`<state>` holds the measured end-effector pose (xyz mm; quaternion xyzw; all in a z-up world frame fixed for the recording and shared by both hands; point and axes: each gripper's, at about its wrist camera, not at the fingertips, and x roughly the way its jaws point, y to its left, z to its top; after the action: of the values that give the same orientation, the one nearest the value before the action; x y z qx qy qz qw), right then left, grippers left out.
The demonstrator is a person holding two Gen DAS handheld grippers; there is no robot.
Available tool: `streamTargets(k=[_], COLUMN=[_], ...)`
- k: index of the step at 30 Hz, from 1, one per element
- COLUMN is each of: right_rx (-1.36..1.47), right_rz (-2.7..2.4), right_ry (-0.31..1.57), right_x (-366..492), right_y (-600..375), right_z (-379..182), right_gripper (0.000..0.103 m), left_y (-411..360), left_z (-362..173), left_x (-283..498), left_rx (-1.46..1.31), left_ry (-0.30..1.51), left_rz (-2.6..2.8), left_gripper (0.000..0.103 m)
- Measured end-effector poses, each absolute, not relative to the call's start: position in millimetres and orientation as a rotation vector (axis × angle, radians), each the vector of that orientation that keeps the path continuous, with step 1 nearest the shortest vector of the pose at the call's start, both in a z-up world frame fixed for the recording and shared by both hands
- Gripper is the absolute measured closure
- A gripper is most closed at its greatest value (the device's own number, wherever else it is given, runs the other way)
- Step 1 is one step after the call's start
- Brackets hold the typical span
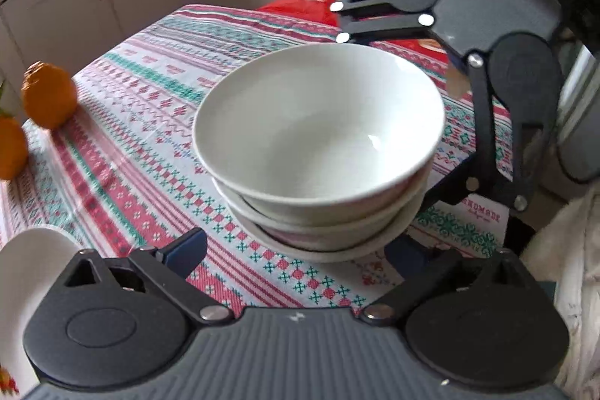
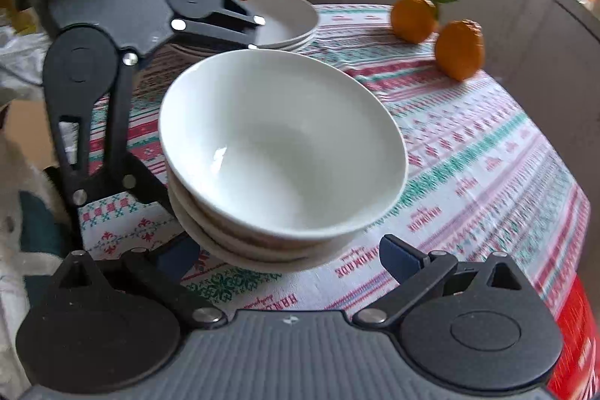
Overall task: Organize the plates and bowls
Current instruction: 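Lift the bowl stack with both tools and carry it over the plate stack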
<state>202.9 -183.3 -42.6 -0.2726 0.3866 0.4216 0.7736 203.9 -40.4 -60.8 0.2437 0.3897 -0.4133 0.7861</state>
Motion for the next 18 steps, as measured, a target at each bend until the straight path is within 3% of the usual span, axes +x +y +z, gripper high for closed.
streamTargets(k=[5,14,18], right_rx=[-0.617,-0.626,-0.637], right_rz=[0.966,1.028,1.048], right_ry=[0.861,0.879,0.89], right_x=[212,220,221], right_y=[-179,-173,-172], right_z=[-44,-41,-40], right_gripper=[0.0,0.001,0.006], left_y=[-41,-40,-38], left_z=[-59,-58,-56], left_x=[209,214,217], left_rx=[0.519,0.527,0.524], left_ry=[0.885,0.886,0.886], left_rz=[-0.945,-1.018,-1.047], left_gripper=[0.007,0.017,0.02])
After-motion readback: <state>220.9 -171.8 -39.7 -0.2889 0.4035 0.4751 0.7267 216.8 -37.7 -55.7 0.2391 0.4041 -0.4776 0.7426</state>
